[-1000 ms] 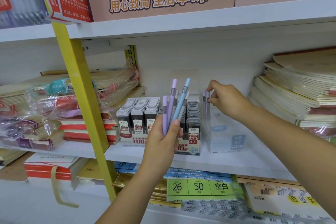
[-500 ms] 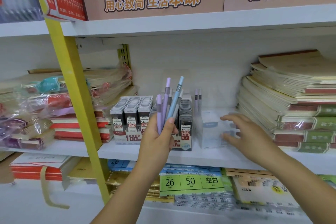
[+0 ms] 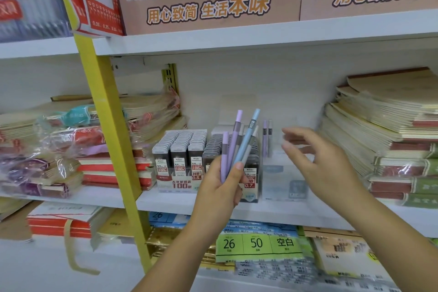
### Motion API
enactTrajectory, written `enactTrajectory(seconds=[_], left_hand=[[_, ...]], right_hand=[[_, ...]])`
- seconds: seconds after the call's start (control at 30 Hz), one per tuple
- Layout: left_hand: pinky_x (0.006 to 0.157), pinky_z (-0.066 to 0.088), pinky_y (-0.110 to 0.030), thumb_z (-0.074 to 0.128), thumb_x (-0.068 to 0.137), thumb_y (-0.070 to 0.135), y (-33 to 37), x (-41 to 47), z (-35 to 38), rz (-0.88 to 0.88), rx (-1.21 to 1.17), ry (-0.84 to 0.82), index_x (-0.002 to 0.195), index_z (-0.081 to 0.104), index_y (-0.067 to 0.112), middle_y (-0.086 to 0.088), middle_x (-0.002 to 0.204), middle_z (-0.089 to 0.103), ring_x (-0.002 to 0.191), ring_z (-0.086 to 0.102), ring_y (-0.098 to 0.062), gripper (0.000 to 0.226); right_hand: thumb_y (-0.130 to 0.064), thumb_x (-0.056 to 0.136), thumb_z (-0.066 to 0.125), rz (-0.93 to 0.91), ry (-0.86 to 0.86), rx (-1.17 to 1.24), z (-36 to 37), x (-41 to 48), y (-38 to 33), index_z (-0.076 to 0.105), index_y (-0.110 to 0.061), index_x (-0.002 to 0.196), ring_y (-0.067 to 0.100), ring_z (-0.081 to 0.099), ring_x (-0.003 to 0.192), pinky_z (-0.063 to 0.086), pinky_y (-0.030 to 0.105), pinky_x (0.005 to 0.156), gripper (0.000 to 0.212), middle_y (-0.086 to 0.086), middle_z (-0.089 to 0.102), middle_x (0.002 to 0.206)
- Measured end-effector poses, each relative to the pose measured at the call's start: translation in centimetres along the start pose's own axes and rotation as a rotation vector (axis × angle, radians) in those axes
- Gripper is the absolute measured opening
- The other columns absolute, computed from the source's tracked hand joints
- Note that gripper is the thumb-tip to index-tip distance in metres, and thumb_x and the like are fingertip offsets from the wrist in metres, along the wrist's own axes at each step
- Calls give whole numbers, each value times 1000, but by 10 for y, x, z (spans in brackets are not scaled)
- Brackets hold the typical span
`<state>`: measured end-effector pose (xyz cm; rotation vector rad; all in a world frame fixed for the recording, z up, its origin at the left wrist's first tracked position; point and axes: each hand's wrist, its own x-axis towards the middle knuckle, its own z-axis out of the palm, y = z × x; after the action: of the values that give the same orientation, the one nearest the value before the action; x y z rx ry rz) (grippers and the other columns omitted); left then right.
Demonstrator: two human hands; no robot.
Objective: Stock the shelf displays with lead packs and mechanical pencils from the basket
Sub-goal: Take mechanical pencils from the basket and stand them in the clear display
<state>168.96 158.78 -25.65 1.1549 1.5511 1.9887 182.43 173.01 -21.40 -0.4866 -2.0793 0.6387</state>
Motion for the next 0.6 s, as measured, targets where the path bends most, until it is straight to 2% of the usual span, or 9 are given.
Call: enactTrajectory(seconds=[0.1, 0.17, 0.23, 0.33, 0.4, 0.43, 0.5, 0.57, 0.6], left_hand=[[44, 34, -18, 51, 102, 31, -1, 1, 6, -4, -23, -53, 109, 62, 27, 3, 74, 63, 48, 40, -8, 13], [44, 35, -18, 51, 102, 33, -1, 1, 10, -10, -38, -75, 104, 64, 35, 3, 75, 64, 47, 41, -8, 14], [44, 37, -17, 50, 102, 35, -2, 2, 12, -15, -33, -71, 100, 66, 43, 5, 76, 66, 47, 45, -8, 17], [44, 38, -16, 51, 101, 35, -1, 5, 8, -1, -41, -33, 97, 66, 46, 5, 77, 67, 48, 47, -7, 19], [43, 36, -15, 50, 101, 32, -1, 8, 3, 9, -45, 13, 94, 66, 42, 5, 74, 65, 46, 44, -6, 20], [42, 35, -15, 51, 101, 31, -1, 10, 0, 13, -47, 32, 92, 66, 39, 5, 73, 64, 46, 43, -6, 20], [42, 34, -15, 51, 101, 31, -2, 11, -3, 18, -52, 47, 91, 65, 37, 5, 72, 62, 46, 40, -5, 18], [42, 33, -15, 51, 101, 31, -2, 11, -5, 22, -57, 39, 93, 65, 38, 5, 72, 61, 46, 39, -5, 18], [42, 33, -15, 51, 101, 30, -3, 11, -5, 24, -58, 35, 93, 65, 38, 5, 71, 61, 46, 39, -5, 19]], right_hand=[[-27, 92, 62, 157, -136, 416, 10, 14, -24, 50, -40, 123, -1, 68, 86, 54, 16, 73, 36, -12, 73, 96], [-18, 91, 64, 214, -161, 557, 17, 19, -31, 56, -31, 118, 8, 71, 77, 57, 20, 63, 32, -6, 75, 89], [-8, 89, 65, 248, -119, 652, 17, 24, -32, 59, -18, 113, 15, 72, 70, 56, 22, 56, 27, 3, 75, 85], [1, 88, 63, 234, 116, 779, -1, 43, -25, 56, -16, 103, 18, 71, 65, 55, 24, 51, 23, 9, 75, 82], [0, 89, 63, 123, 251, 651, -18, 61, -16, 52, -23, 96, 18, 72, 66, 55, 23, 53, 26, 11, 73, 83], [-3, 88, 64, 63, 253, 525, -23, 68, -10, 51, -27, 94, 19, 72, 69, 55, 22, 56, 28, 11, 71, 84], [-8, 87, 67, 1, 164, 268, -21, 81, 1, 51, -31, 91, 22, 71, 73, 58, 30, 62, 29, 10, 68, 85], [-10, 86, 68, -10, 40, 74, -10, 87, 13, 51, -29, 93, 24, 70, 77, 58, 44, 75, 26, 7, 67, 84], [-11, 86, 68, -19, -13, 10, -4, 88, 17, 52, -27, 94, 24, 69, 78, 57, 46, 79, 24, 4, 67, 85]])
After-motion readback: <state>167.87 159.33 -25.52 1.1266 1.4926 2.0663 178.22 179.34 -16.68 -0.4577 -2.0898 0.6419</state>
